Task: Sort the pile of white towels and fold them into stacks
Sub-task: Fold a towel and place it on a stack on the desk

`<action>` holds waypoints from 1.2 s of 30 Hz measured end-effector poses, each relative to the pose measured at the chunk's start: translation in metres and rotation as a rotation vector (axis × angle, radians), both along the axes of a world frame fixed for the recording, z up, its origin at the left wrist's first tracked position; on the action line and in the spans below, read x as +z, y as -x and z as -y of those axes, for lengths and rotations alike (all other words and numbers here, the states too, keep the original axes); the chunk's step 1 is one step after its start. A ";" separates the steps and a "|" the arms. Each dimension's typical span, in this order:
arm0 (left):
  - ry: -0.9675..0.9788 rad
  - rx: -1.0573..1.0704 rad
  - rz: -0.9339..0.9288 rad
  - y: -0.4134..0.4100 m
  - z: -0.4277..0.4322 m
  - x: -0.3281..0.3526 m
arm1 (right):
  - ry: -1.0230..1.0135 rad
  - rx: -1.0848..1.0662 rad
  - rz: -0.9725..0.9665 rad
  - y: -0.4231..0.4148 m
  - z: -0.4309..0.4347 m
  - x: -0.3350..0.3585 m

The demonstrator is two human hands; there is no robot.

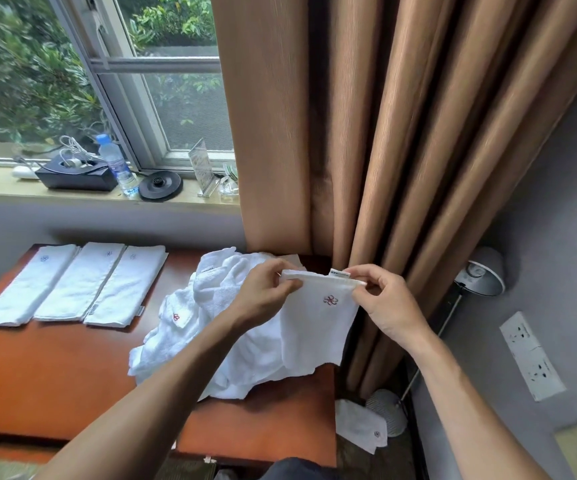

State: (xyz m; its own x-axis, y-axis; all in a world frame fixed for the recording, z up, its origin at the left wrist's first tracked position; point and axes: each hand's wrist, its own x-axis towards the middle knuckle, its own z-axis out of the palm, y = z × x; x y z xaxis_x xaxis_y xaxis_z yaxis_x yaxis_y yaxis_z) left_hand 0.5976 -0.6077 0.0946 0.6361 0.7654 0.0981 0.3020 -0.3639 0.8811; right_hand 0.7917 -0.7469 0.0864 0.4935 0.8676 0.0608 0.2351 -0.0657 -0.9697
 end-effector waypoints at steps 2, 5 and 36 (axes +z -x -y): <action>0.031 0.024 0.011 -0.001 0.000 0.005 | -0.016 0.000 -0.037 0.001 -0.004 -0.003; 0.041 0.051 0.048 -0.001 0.007 0.010 | 0.045 0.071 -0.008 0.006 -0.004 -0.012; -0.083 0.707 0.156 0.216 0.023 0.003 | -0.052 0.477 -0.044 0.197 -0.084 0.005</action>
State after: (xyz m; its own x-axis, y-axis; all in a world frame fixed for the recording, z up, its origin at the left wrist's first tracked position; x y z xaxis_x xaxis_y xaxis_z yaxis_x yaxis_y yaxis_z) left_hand 0.3817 -0.6305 0.0977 -0.0342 0.9742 0.2231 0.3634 -0.1958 0.9108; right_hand 0.5950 -0.6628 0.0916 0.0446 0.9942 0.0983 0.1862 0.0884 -0.9785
